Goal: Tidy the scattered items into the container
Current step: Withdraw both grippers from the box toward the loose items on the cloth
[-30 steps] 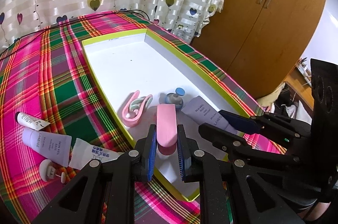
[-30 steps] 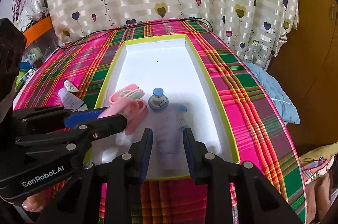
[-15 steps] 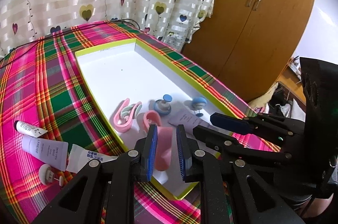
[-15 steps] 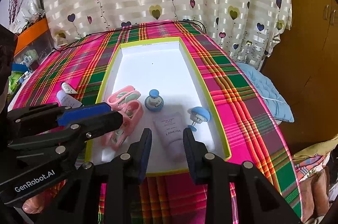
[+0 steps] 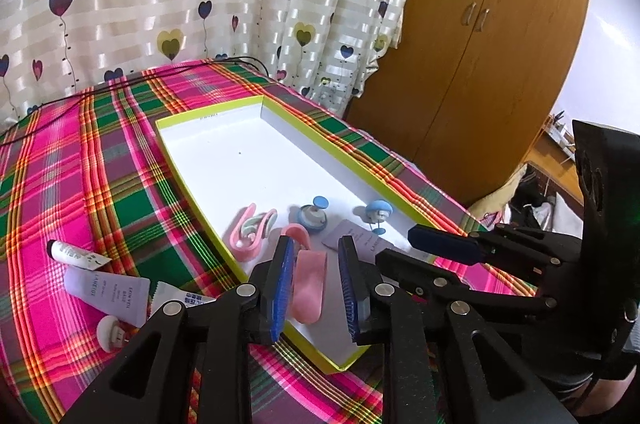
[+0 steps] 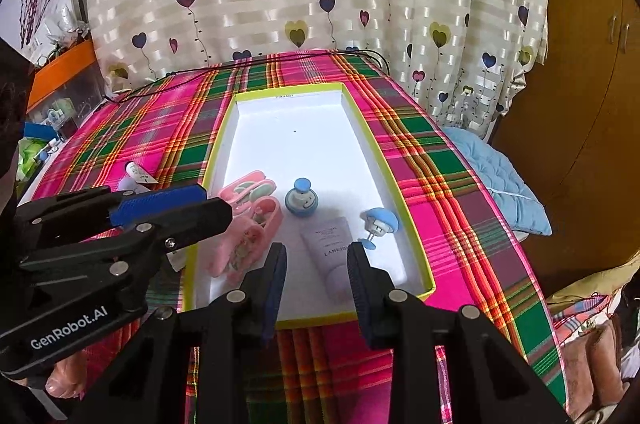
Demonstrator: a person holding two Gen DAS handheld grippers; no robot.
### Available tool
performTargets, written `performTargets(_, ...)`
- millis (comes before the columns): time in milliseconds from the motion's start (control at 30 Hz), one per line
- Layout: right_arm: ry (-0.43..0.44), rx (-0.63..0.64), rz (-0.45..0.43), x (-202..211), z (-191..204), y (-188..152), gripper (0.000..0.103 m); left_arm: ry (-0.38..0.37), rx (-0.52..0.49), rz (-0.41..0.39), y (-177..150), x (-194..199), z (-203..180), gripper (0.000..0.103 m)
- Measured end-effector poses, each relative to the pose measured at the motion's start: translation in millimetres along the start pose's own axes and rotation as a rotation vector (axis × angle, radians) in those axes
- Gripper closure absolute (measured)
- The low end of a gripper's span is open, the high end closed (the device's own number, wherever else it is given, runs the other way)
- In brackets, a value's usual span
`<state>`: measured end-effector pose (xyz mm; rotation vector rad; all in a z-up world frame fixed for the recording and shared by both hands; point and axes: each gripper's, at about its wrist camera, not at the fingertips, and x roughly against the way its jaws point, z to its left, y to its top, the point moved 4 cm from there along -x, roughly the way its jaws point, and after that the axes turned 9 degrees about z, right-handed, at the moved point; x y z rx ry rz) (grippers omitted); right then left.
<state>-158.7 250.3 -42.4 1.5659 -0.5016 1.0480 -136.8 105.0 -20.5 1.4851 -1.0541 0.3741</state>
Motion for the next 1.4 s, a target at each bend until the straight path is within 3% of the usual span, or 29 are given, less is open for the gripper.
performTargets(767,0.036,0.050,-0.056,14,19,7,0.070,0.064,0.014,-0.040,-1,21,25,0.077)
performTargets(1400,0.100,0.128,-0.060,10,57,9,0.070,0.161,0.109,-0.062,-22,45,95,0.077)
